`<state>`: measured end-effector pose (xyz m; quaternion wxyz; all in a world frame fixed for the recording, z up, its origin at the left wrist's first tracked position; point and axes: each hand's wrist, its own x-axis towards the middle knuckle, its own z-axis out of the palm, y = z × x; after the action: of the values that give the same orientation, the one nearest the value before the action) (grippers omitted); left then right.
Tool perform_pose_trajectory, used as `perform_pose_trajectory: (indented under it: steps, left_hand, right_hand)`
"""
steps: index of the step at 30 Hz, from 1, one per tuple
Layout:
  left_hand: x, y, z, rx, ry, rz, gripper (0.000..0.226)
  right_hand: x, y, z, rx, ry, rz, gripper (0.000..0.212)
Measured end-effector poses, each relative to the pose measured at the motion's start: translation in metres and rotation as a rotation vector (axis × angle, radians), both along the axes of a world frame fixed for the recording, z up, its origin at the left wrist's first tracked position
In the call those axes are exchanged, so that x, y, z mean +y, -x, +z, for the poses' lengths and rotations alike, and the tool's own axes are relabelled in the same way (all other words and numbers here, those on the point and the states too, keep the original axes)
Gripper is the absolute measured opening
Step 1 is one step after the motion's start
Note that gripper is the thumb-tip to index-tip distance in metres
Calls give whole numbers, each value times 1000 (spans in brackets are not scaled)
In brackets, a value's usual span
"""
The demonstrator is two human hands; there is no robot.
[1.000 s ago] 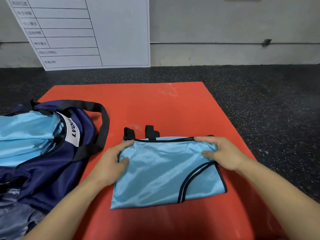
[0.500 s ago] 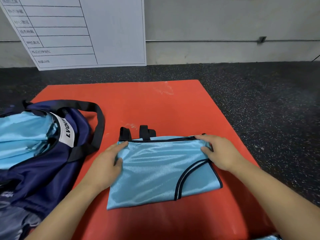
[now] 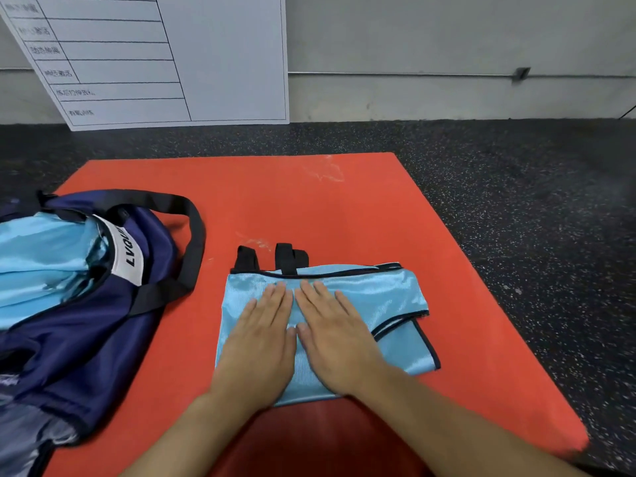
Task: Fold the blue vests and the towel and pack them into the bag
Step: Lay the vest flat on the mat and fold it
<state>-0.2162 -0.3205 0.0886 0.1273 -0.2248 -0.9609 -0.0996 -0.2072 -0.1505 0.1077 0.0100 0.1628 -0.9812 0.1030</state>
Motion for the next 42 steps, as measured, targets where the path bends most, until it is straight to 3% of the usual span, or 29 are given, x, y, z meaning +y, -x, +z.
perform_pose_trajectory:
  steps: [10, 13, 17, 26, 30, 33, 42]
  left_hand:
    - [-52, 8, 12, -102, -37, 285, 79]
    - [-33, 0, 25, -4, -19, 245, 67]
    - [5, -22, 13, -17, 31, 30, 62]
    - [-48, -3, 14, -104, 3, 257, 80]
    - [-11, -14, 24, 7, -4, 103, 65]
    - [11, -24, 15, -42, 14, 8, 63]
    - [-50, 6, 17, -75, 21, 259, 78]
  right_hand:
    - [109, 14, 19, -70, -153, -460, 66]
    - [65, 12, 23, 47, -113, -269, 67]
    - [5, -4, 4, -11, -35, 17, 72]
    - [103, 17, 15, -70, -149, -433, 63]
    - [36, 18, 24, 23, -46, -183, 67]
    - [1, 0, 13, -17, -32, 23, 71]
    - [105, 24, 22, -112, -167, -343, 64]
